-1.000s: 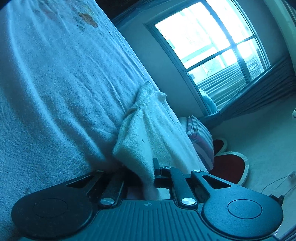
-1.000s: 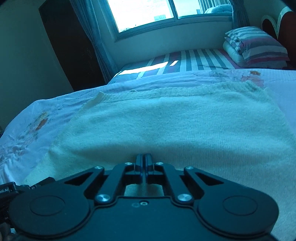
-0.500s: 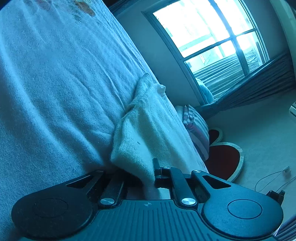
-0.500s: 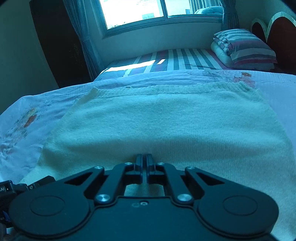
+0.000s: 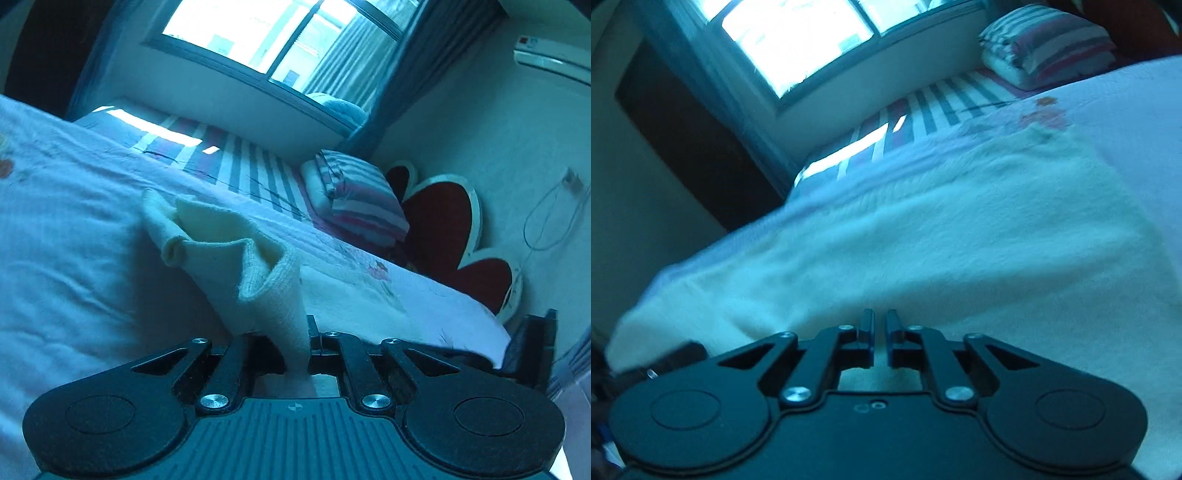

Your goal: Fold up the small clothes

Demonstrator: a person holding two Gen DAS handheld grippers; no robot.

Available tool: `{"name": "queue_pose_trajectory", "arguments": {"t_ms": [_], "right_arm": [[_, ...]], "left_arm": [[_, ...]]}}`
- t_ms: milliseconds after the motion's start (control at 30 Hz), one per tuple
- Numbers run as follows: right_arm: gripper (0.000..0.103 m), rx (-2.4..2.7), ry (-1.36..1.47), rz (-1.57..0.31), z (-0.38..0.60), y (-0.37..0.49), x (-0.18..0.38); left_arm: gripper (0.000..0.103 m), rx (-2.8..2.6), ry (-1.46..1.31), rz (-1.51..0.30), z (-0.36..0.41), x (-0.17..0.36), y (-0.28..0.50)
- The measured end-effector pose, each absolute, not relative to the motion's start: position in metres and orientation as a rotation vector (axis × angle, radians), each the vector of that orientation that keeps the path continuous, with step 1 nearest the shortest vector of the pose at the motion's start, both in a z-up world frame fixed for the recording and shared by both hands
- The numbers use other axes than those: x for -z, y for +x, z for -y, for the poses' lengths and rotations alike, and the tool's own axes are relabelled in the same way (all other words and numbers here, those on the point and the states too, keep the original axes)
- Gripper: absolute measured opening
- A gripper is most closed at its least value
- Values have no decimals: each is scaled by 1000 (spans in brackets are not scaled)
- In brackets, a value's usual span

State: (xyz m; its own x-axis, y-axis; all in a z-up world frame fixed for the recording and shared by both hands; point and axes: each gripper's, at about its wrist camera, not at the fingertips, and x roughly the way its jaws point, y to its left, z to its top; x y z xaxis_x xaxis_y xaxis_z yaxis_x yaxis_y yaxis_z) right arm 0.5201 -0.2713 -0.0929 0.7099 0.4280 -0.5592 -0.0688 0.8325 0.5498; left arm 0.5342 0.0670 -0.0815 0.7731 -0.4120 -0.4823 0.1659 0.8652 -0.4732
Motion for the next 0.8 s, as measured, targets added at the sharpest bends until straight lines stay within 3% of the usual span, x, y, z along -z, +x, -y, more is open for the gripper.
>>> {"name": "queue_pose_trajectory", "arguments": {"t_ms": [267, 500, 567, 600, 633, 800], "right_arm": [[14, -200, 641, -697, 404, 464, 86], [16, -87, 712, -711, 486, 422, 106], [20, -90, 728, -732, 498, 417, 112], [22, -105, 742, -736, 501, 415, 113], [27, -128, 758, -734, 502, 413, 113], [32, -271, 769, -755, 477, 419, 105]], "left_arm": [[6, 467, -126, -642, 43, 41, 541], [7, 608, 22, -816, 143, 78, 536], [27, 630, 15, -846, 159, 82, 523], [63, 656, -3, -835, 158, 75, 515], [84, 680, -39, -815, 155, 68, 507], [84, 588, -261, -727, 80, 49, 489]]}}
